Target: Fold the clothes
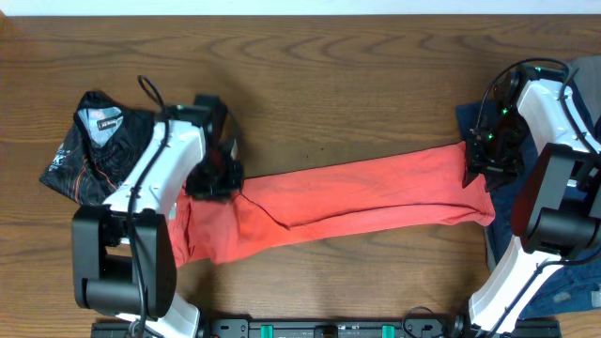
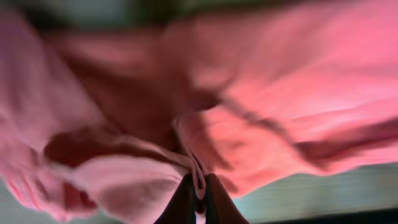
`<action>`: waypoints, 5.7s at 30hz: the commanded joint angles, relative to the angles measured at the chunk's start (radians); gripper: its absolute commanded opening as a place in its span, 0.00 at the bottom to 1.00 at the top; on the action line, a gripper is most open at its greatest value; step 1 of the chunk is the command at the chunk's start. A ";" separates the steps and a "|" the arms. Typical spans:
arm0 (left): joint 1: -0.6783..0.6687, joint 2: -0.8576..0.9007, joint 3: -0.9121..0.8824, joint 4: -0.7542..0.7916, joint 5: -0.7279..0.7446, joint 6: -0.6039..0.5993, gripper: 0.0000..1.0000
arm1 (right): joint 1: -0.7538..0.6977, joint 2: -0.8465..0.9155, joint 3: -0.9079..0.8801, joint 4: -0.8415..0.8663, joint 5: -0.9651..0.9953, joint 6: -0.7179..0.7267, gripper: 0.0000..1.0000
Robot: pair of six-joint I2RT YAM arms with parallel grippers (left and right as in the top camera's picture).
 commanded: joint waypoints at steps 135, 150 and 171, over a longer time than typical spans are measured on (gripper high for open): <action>0.285 -0.294 -0.232 0.319 -0.011 -0.054 0.98 | 0.129 -0.041 -0.126 0.345 0.087 0.118 0.01; 0.285 -0.294 -0.233 0.292 -0.011 -0.054 0.98 | 0.365 -0.042 0.043 0.113 0.033 0.231 0.04; 0.285 -0.294 -0.233 0.274 -0.011 -0.054 0.98 | 0.784 -0.037 0.042 0.290 -0.033 0.398 0.32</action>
